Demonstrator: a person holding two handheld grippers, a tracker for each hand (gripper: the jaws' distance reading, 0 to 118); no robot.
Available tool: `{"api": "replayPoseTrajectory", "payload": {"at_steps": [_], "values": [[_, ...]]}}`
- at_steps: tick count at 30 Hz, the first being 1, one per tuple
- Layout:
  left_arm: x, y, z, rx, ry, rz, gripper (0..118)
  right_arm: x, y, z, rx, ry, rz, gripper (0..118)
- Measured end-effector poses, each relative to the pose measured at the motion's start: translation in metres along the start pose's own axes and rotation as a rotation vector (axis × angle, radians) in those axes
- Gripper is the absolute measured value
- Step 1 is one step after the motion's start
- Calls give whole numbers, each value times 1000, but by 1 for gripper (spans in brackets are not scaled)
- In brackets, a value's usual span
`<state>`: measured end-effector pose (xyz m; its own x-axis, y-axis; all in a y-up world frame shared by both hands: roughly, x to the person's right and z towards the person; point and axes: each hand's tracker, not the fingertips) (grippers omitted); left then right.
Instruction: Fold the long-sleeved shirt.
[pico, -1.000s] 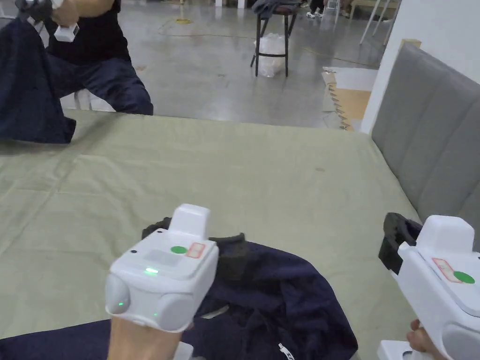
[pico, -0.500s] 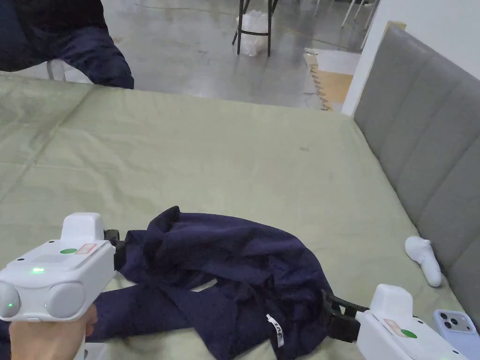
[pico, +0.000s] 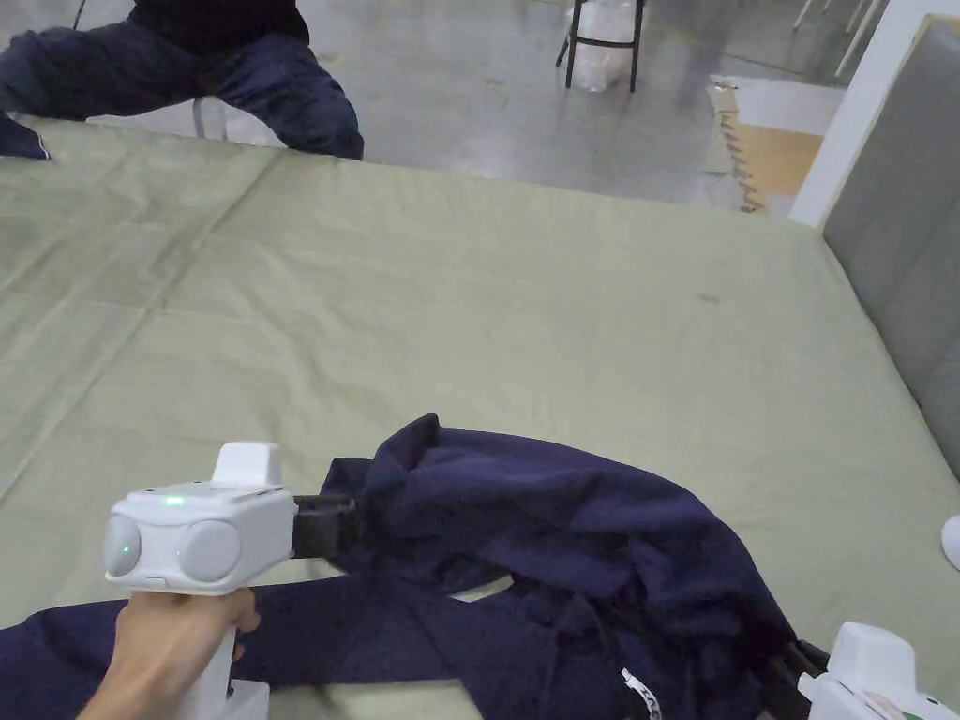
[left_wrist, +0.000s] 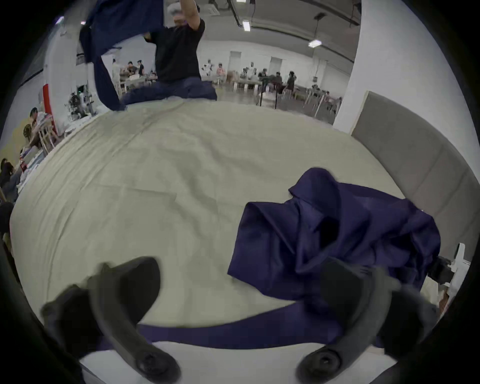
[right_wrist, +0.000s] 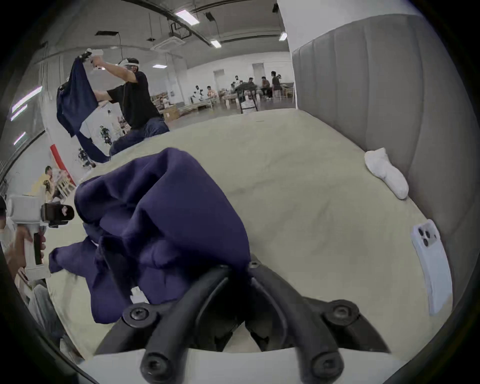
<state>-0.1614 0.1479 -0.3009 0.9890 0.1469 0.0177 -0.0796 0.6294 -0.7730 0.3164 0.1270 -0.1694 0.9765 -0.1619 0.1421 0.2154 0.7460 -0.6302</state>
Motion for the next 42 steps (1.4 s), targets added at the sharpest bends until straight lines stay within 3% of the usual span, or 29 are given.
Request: {"api": "replayPoseTrajectory", "payload": {"at_steps": [2,4,5,6,8,9,11,12,13,19,24,30,39,42], "values": [[7,11,-17,-52,-31,-14,106,9,0,-4,-3,-9,-13,2],[11,10,-29,-165,-44,3,84,10,5,-10,-7,-17,-19,2],[13,9,-34,-197,-32,20,84,14,5,-10,-10,-19,-21,2],[12,6,-30,-139,32,-8,80,15,6,-12,-14,-22,-23,2],[18,-2,-17,-86,13,-75,77,14,8,-15,-18,-24,-32,2],[20,-5,-13,-63,-1,-107,49,18,7,-17,-19,-20,-34,2],[16,-9,-27,-47,17,-104,29,14,9,-18,-16,-19,-34,2],[8,-9,-32,-44,-46,-69,17,11,11,-17,-5,-14,-32,2],[2,-7,-28,-30,-75,20,17,13,12,-13,11,-10,-35,2],[5,23,37,150,-84,-43,15,18,49,19,130,95,-151,2],[6,75,106,332,-93,-33,15,-1,119,58,247,164,-59,2],[4,156,206,550,-43,-62,15,-28,229,127,403,183,65,2],[1,279,324,757,16,-54,14,-57,391,226,571,178,67,2],[3,319,352,775,-32,-19,14,-60,443,245,571,184,-26,2]]}}
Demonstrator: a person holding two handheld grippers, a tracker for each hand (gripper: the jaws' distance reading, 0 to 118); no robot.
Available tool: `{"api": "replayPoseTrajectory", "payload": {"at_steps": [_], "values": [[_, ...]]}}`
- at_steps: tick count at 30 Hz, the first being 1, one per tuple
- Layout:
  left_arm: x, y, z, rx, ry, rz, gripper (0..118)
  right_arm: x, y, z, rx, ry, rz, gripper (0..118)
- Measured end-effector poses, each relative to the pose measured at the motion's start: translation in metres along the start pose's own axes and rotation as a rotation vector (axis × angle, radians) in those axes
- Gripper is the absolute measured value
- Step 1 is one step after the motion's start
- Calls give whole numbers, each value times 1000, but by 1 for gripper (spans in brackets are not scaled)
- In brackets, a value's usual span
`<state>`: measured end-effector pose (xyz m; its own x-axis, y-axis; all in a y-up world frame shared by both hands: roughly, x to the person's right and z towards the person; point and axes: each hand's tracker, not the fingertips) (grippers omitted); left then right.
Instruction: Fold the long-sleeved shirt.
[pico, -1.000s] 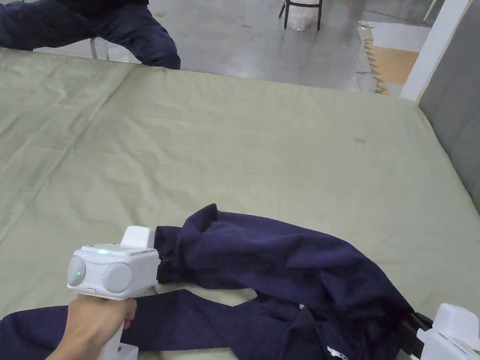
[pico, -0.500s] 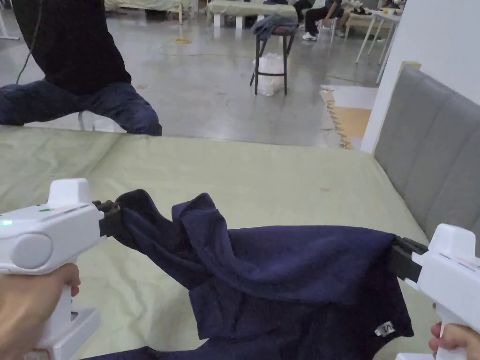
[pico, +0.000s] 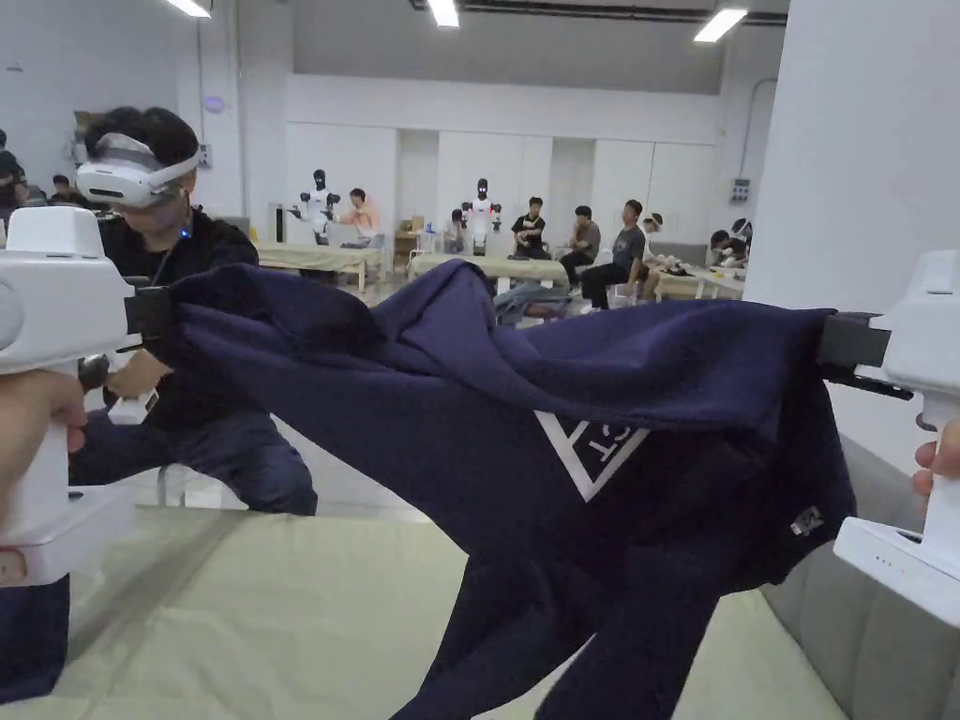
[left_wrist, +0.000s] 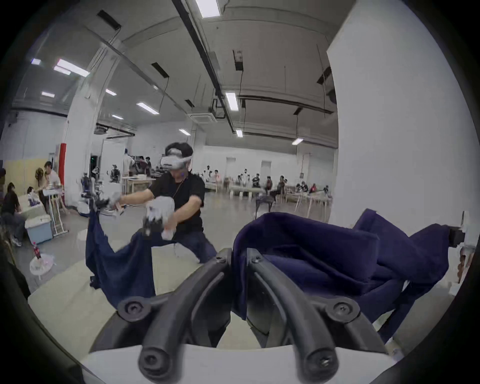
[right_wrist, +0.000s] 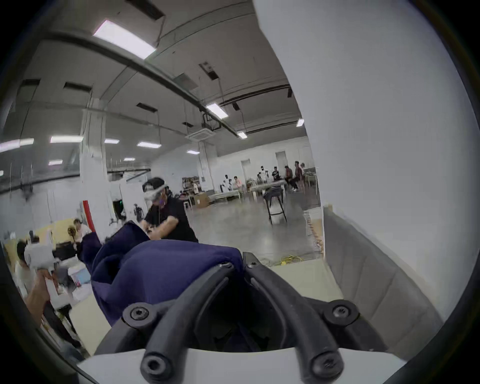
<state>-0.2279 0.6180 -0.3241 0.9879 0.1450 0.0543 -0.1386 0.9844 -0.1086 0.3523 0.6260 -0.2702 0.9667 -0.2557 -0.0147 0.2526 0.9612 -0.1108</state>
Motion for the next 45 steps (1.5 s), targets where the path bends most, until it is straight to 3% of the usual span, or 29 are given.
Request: {"api": "replayPoseTrajectory", "payload": {"at_steps": [6,10,13,23,26,36,45], "values": [[20,64,-21,58,15,-15,14,-19,69,-26,33,-56,33,2],[33,86,-45,79,57,-48,14,-28,93,-49,64,-82,106,2],[34,98,-79,70,70,-54,14,-28,105,-72,76,-89,113,2],[40,99,-180,113,113,-49,14,-19,105,-167,141,-89,158,2],[44,88,-203,128,120,-49,14,-13,95,-190,164,-81,137,2],[33,-48,-241,-28,106,-79,14,29,-35,-225,24,-88,96,2],[24,-239,-184,-253,65,-91,14,81,-217,-164,-214,-118,56,2]]}}
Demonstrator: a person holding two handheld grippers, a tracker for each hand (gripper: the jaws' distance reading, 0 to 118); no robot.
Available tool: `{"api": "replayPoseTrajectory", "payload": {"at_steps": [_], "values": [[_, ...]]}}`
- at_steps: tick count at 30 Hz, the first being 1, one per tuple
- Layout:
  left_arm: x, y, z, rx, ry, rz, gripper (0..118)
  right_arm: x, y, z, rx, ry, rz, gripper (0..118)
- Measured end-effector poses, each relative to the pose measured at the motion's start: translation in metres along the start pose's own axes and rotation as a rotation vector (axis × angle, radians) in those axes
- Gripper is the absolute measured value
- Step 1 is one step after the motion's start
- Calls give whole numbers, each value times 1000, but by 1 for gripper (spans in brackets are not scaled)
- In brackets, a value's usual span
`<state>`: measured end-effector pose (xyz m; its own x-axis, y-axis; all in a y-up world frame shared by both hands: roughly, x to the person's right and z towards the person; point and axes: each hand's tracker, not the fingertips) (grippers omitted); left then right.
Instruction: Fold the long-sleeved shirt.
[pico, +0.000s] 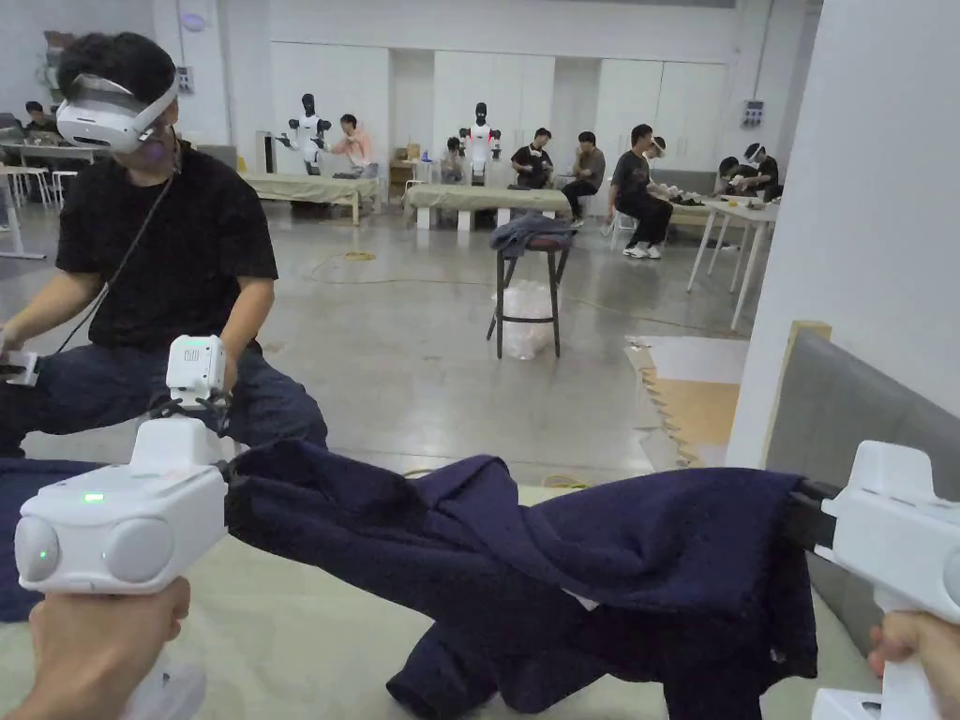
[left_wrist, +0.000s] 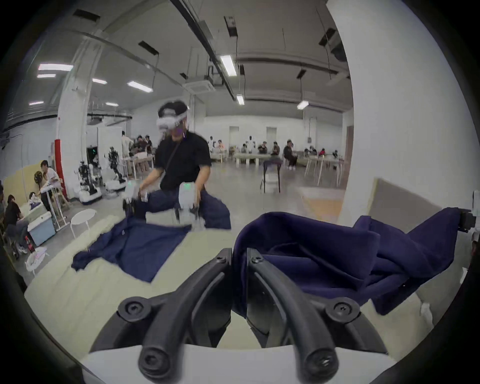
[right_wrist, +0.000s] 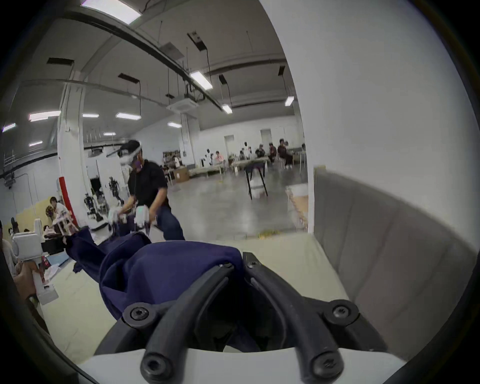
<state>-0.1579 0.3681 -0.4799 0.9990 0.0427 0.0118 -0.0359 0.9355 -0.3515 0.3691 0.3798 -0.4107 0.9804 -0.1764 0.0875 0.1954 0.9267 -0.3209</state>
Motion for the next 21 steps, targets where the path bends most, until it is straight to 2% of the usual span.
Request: {"api": "replayPoseTrajectory", "payload": {"at_steps": [4,6,7,11,12,13,15,21], "values": [[-4,-89,42,-90,-47,10,14,29,-75,40,-82,4,-7,2],[-5,-125,74,-126,-47,-57,14,40,-108,68,-119,25,-8,2],[-7,-144,90,-116,-62,-32,14,42,-124,85,-139,22,41,2],[-26,-211,141,-226,-108,-33,14,54,-190,146,-187,57,32,2],[-34,-228,151,-249,-96,-36,14,59,-205,158,-242,77,43,2],[-41,-246,162,-260,-94,-45,14,61,-220,171,-266,66,96,2],[-54,-272,178,-343,-94,-51,14,70,-248,189,-340,78,73,2],[-73,-319,193,-505,-112,-109,14,83,-301,203,-506,65,101,2]]}}
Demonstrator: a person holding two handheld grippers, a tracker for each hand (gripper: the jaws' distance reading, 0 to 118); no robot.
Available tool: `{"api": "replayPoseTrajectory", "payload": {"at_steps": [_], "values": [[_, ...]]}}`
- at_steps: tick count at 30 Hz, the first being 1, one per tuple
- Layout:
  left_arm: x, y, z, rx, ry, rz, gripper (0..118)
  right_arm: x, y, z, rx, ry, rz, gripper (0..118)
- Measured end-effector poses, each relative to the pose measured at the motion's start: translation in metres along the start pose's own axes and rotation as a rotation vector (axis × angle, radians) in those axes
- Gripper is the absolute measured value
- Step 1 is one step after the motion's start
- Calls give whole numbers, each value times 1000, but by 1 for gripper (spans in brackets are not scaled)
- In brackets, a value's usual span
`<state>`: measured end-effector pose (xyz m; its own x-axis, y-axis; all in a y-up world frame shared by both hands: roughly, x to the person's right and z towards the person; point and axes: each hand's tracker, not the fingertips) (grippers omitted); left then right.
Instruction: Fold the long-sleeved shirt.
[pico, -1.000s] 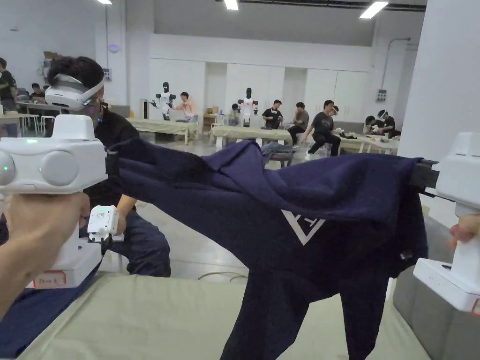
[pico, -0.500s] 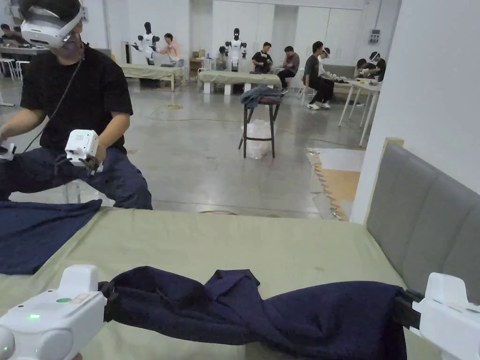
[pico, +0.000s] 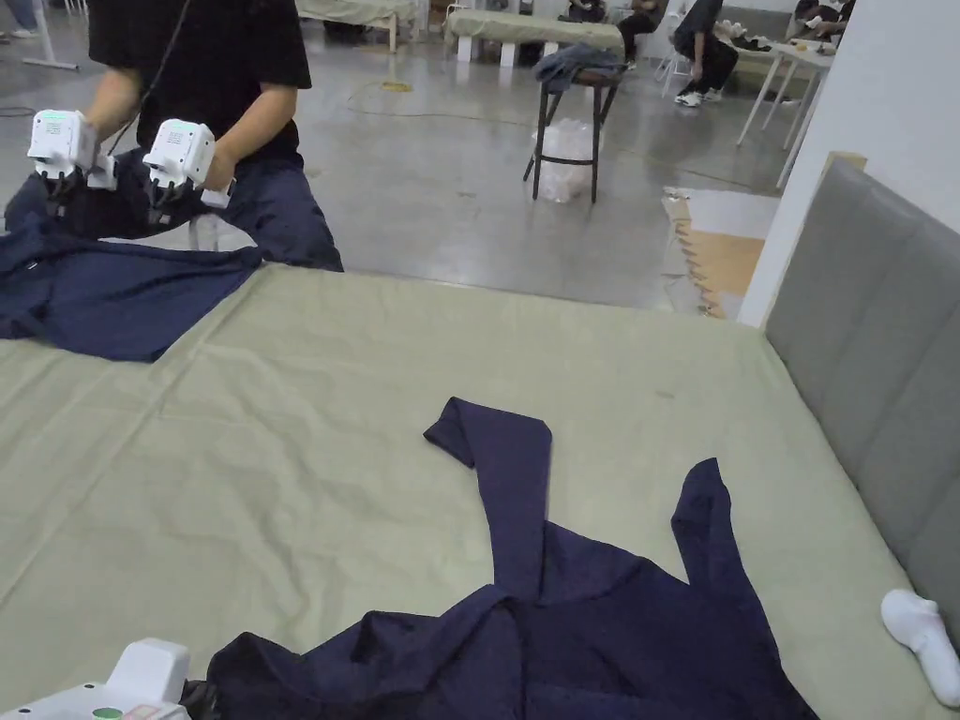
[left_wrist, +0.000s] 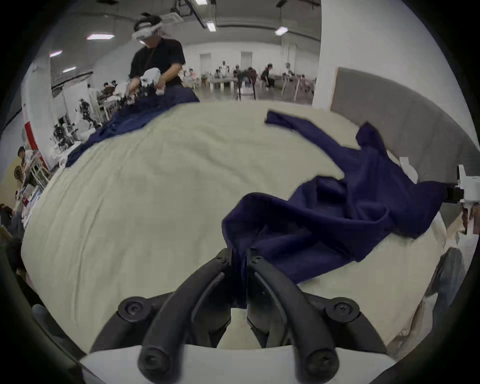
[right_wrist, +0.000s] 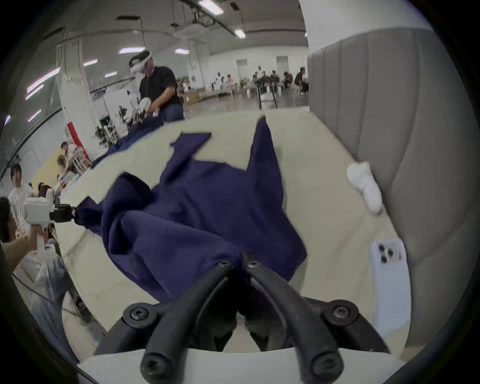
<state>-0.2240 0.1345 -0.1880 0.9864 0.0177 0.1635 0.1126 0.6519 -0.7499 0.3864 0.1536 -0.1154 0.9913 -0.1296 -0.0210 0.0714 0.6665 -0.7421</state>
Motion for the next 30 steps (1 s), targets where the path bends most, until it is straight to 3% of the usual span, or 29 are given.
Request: {"api": "replayPoseTrajectory", "payload": {"at_steps": [3,4,5,6,7,8,9,13,15,16,18,19,20,21,23,25,26,28,29,30], "values": [[8,1,7,-24,-16,24,17,-3,-3,-9,-22,-2,-24,3],[11,1,15,-3,-7,27,27,-2,-1,-9,-19,-5,-25,17],[10,3,21,6,5,29,49,-8,3,-4,-31,-60,3,47],[7,5,28,10,10,36,85,-10,8,2,-42,-126,35,94],[17,11,47,18,11,44,107,-9,13,10,-34,-163,54,116],[15,14,57,31,12,62,110,-8,17,21,-22,-170,84,118],[10,19,72,86,18,93,107,-8,21,34,27,-152,95,117],[-2,43,102,161,85,106,110,-20,46,85,163,-240,162,118],[-1,47,102,188,129,104,106,-30,58,96,266,-260,132,112],[0,51,105,183,137,121,94,-36,63,98,303,-241,113,94],[-2,54,110,206,55,178,41,-62,68,104,400,-143,107,25],[-1,51,104,209,60,200,28,-68,70,98,423,-123,118,11],[2,50,99,194,89,204,28,-77,72,90,441,-149,134,11],[5,50,96,178,137,216,8,-91,72,82,455,-185,154,0],[5,45,92,149,76,243,5,-103,77,67,418,-97,157,0],[4,39,83,112,101,297,6,-111,72,59,418,-73,152,0],[3,35,78,107,111,293,19,-116,72,54,412,-72,151,0],[-3,21,63,6,107,324,83,-123,71,42,385,-23,139,0],[-2,15,55,-26,80,350,100,-126,70,42,384,-17,138,0],[0,9,46,-50,58,357,107,-129,68,37,382,-16,135,0]]}}
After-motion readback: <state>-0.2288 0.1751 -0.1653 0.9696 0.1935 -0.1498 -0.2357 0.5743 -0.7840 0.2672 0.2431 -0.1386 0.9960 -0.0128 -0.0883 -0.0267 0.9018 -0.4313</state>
